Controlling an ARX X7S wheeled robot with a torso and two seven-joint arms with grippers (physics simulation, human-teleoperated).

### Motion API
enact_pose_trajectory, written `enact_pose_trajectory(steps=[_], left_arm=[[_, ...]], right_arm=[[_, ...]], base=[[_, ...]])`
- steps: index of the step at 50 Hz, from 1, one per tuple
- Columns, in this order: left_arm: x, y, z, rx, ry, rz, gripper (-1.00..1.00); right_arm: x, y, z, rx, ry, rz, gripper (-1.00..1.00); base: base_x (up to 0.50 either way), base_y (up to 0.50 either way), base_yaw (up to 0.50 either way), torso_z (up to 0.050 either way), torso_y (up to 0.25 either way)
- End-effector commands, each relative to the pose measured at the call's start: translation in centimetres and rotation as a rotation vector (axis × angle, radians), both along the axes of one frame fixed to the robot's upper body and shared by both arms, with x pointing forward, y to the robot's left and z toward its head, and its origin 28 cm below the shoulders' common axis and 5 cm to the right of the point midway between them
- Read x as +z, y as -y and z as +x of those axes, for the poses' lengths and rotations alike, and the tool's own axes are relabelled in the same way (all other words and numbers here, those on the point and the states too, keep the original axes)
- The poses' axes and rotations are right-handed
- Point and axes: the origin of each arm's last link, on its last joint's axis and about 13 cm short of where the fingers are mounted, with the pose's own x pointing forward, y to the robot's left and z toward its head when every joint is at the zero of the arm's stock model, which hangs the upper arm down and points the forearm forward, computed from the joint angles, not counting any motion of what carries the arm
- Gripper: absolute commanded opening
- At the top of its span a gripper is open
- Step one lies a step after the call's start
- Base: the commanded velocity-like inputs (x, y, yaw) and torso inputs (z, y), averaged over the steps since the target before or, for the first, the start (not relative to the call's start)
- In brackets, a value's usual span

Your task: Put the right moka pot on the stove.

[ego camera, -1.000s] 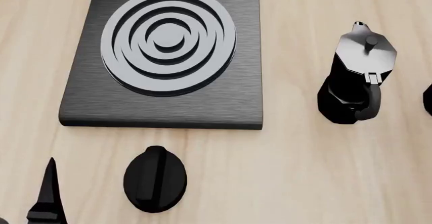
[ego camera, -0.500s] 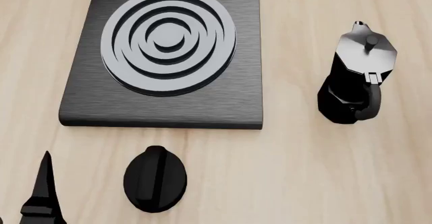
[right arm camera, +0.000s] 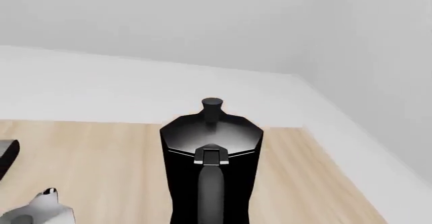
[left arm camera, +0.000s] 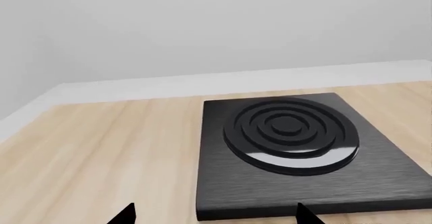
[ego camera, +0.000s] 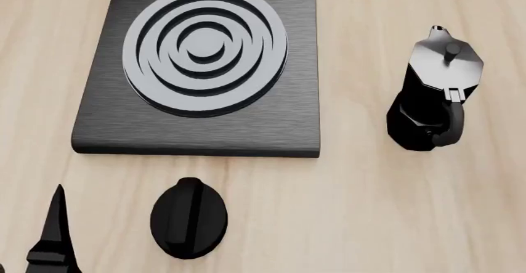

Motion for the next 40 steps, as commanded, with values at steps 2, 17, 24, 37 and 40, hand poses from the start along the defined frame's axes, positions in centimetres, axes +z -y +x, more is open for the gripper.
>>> enact_pose_trajectory(steps=[2, 17, 24, 37, 40], left_arm=[[0.0, 0.0, -0.1, -0.004, 0.003, 0.002, 1.0], [0.1, 0.0, -0.1, -0.01, 0.006, -0.001, 1.0], [0.1, 0.0, -0.1, -0.01, 0.009, -0.003, 1.0], [0.1, 0.0, -0.2, -0.008, 0.011, -0.003, 1.0], [0.0, -0.1, -0.2, -0.007, 0.01, -0.006, 1.0]], right_arm=[[4.4, -1.1, -2.0, -0.019, 0.102, -0.079, -1.0], [6.5, -2.4, -5.3, -0.015, 0.18, -0.091, -1.0], [5.9, -3.1, -6.7, 0.01, 0.215, -0.104, -1.0], [7.6, -5.5, -8.4, 0.098, 0.261, -0.145, -1.0], [8.7, -6.3, -8.8, 0.12, 0.266, -0.156, -1.0]], base=[[0.0, 0.0, 0.0, 0.0, 0.005], [0.0, 0.0, 0.0, 0.0, 0.001], [0.0, 0.0, 0.0, 0.0, 0.001], [0.0, 0.0, 0.0, 0.0, 0.001], [0.0, 0.0, 0.0, 0.0, 0.0]])
